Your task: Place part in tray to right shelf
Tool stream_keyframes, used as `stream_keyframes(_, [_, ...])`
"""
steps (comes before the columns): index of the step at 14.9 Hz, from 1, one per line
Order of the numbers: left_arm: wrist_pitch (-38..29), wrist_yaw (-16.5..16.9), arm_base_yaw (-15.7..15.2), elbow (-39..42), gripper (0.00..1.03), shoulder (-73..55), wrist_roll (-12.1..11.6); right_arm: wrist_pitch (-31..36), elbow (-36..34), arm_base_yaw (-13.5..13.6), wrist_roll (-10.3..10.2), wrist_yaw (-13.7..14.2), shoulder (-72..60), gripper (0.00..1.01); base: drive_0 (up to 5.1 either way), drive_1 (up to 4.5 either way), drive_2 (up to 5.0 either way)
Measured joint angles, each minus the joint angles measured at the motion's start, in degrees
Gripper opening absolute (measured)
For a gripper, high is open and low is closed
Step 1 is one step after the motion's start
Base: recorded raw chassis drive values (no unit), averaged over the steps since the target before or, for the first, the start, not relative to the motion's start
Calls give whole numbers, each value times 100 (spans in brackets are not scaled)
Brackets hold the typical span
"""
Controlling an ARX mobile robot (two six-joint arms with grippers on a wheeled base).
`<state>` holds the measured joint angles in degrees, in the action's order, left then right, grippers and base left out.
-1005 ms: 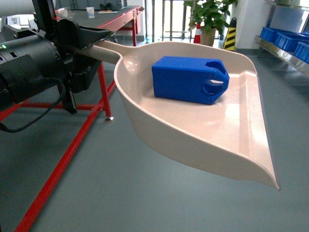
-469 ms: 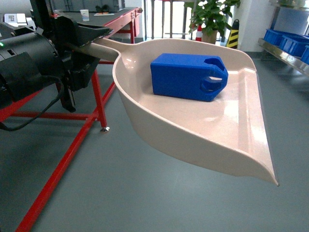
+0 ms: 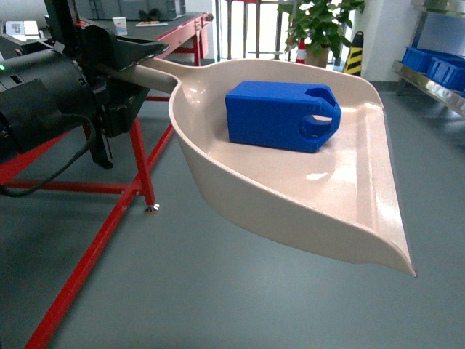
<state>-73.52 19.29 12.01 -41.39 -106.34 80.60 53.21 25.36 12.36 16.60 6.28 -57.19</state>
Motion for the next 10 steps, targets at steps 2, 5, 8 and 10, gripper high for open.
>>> stream_keyframes(2, [24,4,0,0,14,0,0,-17,0,0,0,0,-9,98,5,396,-386])
stream_keyframes(5, [39,11,0,0,14,0,0,-26,0,0,0,2,-9,98,2,393,-389])
stream_keyframes(8, [26,0,0,0,14,0,0,-9,0,0,0,0,-9,98,-5,386,-396])
stream_keyframes(10, [22,15,0,0,14,0,0,-2,0,0,0,0,-7,98,-9,382,-400])
